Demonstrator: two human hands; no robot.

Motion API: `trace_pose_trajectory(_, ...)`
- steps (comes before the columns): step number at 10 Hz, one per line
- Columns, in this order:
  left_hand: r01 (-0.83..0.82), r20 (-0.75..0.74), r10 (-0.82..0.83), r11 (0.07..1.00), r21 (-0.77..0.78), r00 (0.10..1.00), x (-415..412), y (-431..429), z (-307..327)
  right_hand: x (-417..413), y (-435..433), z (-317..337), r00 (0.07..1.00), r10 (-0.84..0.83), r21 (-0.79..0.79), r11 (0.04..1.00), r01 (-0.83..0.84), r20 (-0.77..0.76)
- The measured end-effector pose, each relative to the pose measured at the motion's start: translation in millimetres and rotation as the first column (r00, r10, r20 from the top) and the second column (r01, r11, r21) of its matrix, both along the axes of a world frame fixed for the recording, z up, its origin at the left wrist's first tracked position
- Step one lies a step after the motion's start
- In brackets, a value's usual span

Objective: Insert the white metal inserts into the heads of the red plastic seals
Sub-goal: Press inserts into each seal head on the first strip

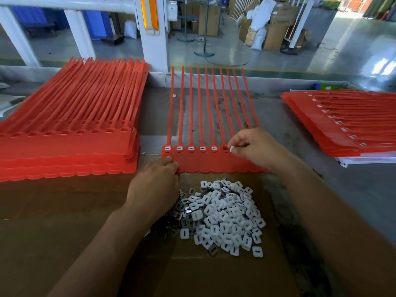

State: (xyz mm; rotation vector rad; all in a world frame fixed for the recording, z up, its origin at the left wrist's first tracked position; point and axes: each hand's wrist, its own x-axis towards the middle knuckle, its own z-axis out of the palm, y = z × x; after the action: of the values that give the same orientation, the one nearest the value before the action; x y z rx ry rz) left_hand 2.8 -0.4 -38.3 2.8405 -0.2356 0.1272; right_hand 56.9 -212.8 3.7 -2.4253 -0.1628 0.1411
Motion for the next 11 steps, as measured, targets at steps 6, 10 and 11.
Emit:
trace_pose_trajectory(6,-0.021,0.019,0.021,1.0,-0.005,1.0,-1,-2,2,29,7,-27,0.993,-0.121,0.046,0.992,0.121,0.006)
trace_pose_trajectory(10,-0.02,0.018,0.02,1.0,-0.013,1.0,-2,-1,2,30,8,-33,0.978,-0.183,0.095,0.98,0.174,0.101)
trace_pose_trajectory(11,-0.017,0.014,0.017,1.0,-0.013,1.0,-1,-1,2,32,9,-32,0.976,-0.208,0.123,0.972,0.199,0.066)
